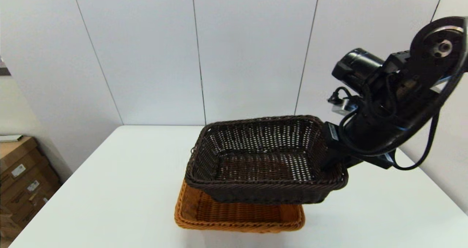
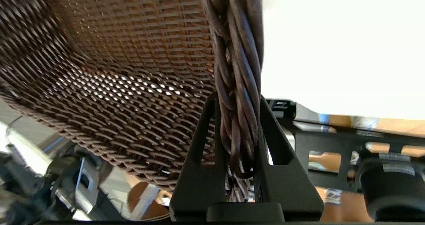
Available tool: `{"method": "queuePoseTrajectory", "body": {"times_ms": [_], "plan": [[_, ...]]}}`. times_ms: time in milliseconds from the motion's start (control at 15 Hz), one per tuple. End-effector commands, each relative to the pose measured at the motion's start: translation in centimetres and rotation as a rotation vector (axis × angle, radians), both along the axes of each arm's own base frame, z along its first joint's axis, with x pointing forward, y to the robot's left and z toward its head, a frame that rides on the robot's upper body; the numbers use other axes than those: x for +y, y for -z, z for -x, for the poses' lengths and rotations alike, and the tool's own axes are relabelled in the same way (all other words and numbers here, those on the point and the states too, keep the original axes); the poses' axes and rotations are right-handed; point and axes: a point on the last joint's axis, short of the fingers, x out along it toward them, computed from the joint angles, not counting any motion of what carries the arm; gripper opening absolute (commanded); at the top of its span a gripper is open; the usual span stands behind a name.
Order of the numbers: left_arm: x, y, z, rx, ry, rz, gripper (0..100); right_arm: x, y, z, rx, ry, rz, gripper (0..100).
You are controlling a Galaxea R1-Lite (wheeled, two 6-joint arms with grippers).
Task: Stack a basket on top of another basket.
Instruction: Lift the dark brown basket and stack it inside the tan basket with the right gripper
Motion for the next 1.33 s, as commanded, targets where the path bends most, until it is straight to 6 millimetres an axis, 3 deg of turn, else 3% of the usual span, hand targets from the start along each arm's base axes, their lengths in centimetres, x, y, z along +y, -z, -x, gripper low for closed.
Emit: {"method": "queuePoseTrajectory", "body": {"times_ms": [67,267,533,667,1333], "plan": [[0.0,0.0,0.0,0.003,-0.001,-0.001,100,2.6,1.3,-1.8,0.049,-0.025,0.010,0],[0.0,0.0,0.0,0.003,-0.001,0.001,100,3.9,2.9,-3.4,0.090,-0.043,0.002,0],[0.0,0.0,0.0,0.003,-0.001,0.001,100,5.5,2.3,-2.9,0.107,-0.100,-0.090,0],[0.0,0.0,0.0,0.003,-0.001,0.001,100,5.8,3.1,-3.2,0.136,-0.106,-0.096,0],[0.0,0.0,0.0,0.005,0.000,-0.003,100,4.5,3.9,-4.8,0.128,-0.093,-0.122,0]]}}
